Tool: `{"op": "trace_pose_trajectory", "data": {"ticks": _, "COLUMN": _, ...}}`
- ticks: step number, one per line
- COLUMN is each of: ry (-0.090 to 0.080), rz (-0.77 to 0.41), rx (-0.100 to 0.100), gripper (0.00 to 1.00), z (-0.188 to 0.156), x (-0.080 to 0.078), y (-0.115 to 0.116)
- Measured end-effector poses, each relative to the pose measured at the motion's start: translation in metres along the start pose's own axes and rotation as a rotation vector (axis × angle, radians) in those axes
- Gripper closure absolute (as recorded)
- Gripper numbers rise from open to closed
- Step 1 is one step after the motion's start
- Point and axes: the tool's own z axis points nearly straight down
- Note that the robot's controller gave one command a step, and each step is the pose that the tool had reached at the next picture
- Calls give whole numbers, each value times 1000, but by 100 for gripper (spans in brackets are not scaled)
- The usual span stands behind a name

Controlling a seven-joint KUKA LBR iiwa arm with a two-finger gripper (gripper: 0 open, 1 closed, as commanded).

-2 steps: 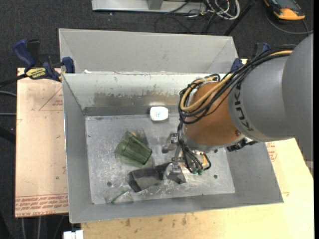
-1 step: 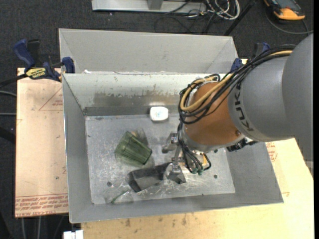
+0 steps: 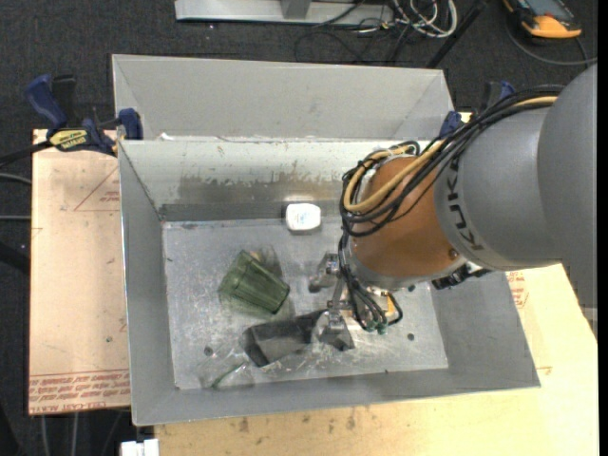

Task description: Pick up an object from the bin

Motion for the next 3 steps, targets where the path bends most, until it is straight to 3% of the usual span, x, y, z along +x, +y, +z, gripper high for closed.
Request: {"op": "trace_pose_trajectory", "data": {"ticks": 3, "ry": 0, "rz": 0, "rx": 0, "gripper": 100, "z": 0, "x": 0, "y": 0}}
